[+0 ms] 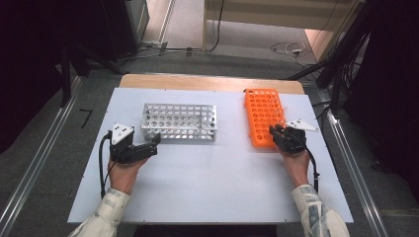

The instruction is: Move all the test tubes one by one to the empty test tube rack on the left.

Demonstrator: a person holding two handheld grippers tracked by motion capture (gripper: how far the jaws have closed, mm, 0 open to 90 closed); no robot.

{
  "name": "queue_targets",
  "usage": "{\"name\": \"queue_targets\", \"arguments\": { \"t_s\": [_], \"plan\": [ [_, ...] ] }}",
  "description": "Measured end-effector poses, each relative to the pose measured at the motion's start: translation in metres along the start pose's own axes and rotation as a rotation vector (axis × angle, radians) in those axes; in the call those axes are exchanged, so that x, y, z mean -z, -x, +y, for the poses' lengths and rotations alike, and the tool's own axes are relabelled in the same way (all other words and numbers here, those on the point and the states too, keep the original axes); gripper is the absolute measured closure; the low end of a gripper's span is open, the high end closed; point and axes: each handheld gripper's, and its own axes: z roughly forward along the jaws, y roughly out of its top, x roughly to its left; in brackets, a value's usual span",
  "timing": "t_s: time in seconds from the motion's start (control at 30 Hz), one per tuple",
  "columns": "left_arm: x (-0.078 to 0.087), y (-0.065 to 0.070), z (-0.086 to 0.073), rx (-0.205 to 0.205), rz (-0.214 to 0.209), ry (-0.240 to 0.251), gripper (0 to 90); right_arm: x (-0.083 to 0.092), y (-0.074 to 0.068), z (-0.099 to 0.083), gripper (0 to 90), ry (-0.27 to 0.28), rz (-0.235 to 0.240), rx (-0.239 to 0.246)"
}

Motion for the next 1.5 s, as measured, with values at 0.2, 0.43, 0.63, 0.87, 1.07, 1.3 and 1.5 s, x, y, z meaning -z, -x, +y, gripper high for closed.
{"name": "queue_targets", "arguments": {
  "t_s": [0.2,0.43,0.63,0.87,1.07,1.3,1.5],
  "plan": [
    [0.0,0.0,0.0,-0.003,0.004,-0.001,5.7,0.0,-0.002,0.0,72.7,0.0,0.001,0.006],
    [-0.001,0.0,0.0,-0.003,0.013,-0.005,5.6,0.005,-0.002,0.005,73.5,0.014,-0.007,0.009],
    [-0.001,0.001,-0.001,-0.009,0.014,-0.008,5.6,0.014,-0.004,0.011,73.6,0.042,-0.013,0.01],
    [0.0,0.001,0.0,-0.007,0.019,-0.001,5.7,0.024,-0.001,0.016,73.6,0.066,-0.008,0.001],
    [0.0,0.001,-0.001,-0.007,0.021,0.0,5.7,0.035,0.001,0.018,73.7,0.085,-0.005,-0.003],
    [0.0,0.003,-0.001,-0.006,0.015,0.001,5.7,0.041,-0.003,0.018,73.7,0.08,0.037,0.007],
    [-0.001,0.005,-0.002,-0.014,0.013,-0.002,5.7,0.044,-0.008,0.019,73.7,0.072,0.066,0.019]
  ]
}}
